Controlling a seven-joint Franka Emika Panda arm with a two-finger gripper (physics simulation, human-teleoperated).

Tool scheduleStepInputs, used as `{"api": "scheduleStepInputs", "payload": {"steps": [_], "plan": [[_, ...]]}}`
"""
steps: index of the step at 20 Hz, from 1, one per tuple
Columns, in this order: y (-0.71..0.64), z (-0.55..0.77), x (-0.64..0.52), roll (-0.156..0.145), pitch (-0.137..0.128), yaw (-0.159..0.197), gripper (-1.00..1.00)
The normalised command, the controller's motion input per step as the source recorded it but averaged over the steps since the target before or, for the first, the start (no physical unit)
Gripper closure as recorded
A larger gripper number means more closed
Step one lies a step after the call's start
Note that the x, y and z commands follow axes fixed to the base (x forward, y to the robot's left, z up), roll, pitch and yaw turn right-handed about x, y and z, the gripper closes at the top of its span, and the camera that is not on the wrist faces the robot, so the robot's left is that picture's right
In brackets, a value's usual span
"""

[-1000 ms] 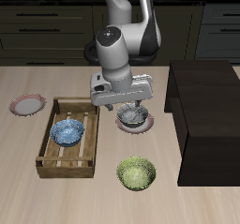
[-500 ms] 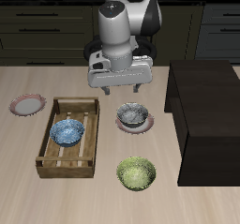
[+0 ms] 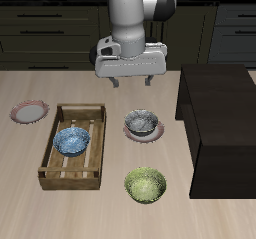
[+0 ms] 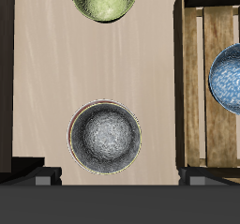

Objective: Place the black bowl onto the plate that is in the table center and place the green bowl onto the plate that is next to the blue bowl

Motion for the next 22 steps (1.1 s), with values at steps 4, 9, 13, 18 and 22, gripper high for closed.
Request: {"api": "scheduleStepInputs", "payload": {"steps": [4, 9, 13, 18, 22], "plan": [[0.06, 0.19, -0.06, -0.008, -0.012, 0.000, -1.00], [-0.03, 0.13, -0.04, -0.023, 0.041, -0.019, -1.00], [0.06, 0.09, -0.04, -0.007, -0.018, 0.038, -1.00], [-0.04, 0.18, 0.20, -0.022, -0.017, 0.011, -1.00], [-0.09, 0.40, 0.39, -0.034, -0.037, 0.002, -1.00]]}}
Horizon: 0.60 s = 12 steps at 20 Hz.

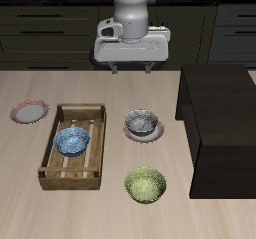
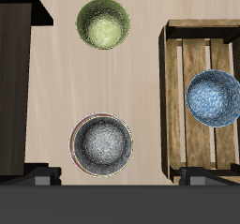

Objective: Place the black bowl onto the plate that is in the table center and place the green bowl onto the plate that is next to the blue bowl

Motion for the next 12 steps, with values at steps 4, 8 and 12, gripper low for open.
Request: {"api": "scheduleStepInputs", "payload": {"steps": [4, 8, 12], "plan": [[-0.03, 0.24, 0.36, 0.004, 0.001, -0.025, -1.00], [0.01, 0.06, 0.36, -0.009, 0.020, -0.007, -1.00], [-0.09, 0.16, 0.46, -0.003, 0.002, -0.011, -1.00]]}}
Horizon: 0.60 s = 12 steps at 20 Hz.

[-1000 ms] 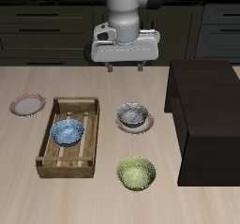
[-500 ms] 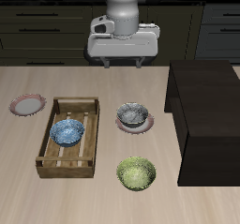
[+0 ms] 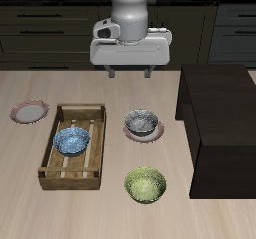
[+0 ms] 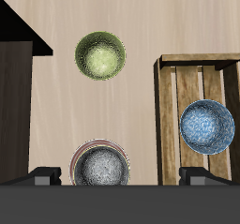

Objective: Place the black bowl onto the plate that is in the table center and place the green bowl onto the plate that is next to the blue bowl

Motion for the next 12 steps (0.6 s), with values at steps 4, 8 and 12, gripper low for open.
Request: {"api": "scheduleStepInputs", "payload": {"steps": [4, 8, 12], "plan": [[-0.10, 0.02, 0.41, 0.024, 0.043, 0.003, -1.00], [-0.10, 0.05, 0.39, -0.003, -0.014, 0.048, -1.00], [-0.07, 0.17, 0.44, -0.033, -0.006, 0.043, -1.00]]}}
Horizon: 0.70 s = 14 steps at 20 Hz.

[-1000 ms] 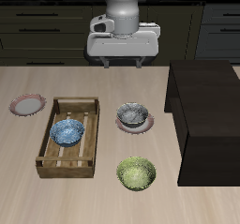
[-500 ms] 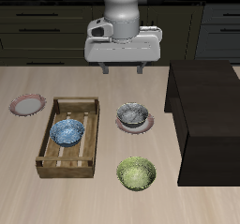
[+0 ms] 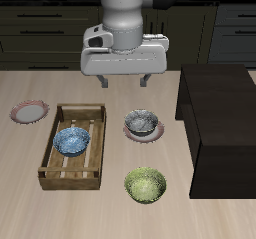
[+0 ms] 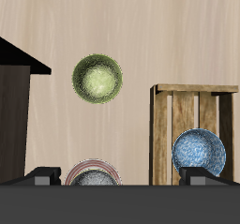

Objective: Place the black bowl onto the plate that is in the table center and place the green bowl onto the plate that is next to the blue bowl

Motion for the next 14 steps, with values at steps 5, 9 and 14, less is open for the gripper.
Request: {"api": "scheduleStepInputs", "payload": {"steps": [5, 9, 14], "plan": [[-0.03, 0.13, 0.33, -0.012, 0.017, 0.021, -1.00], [0.00, 0.13, 0.38, -0.017, -0.011, 0.038, -1.00], [0.02, 0.09, 0.32, -0.022, -0.004, 0.039, -1.00]]}}
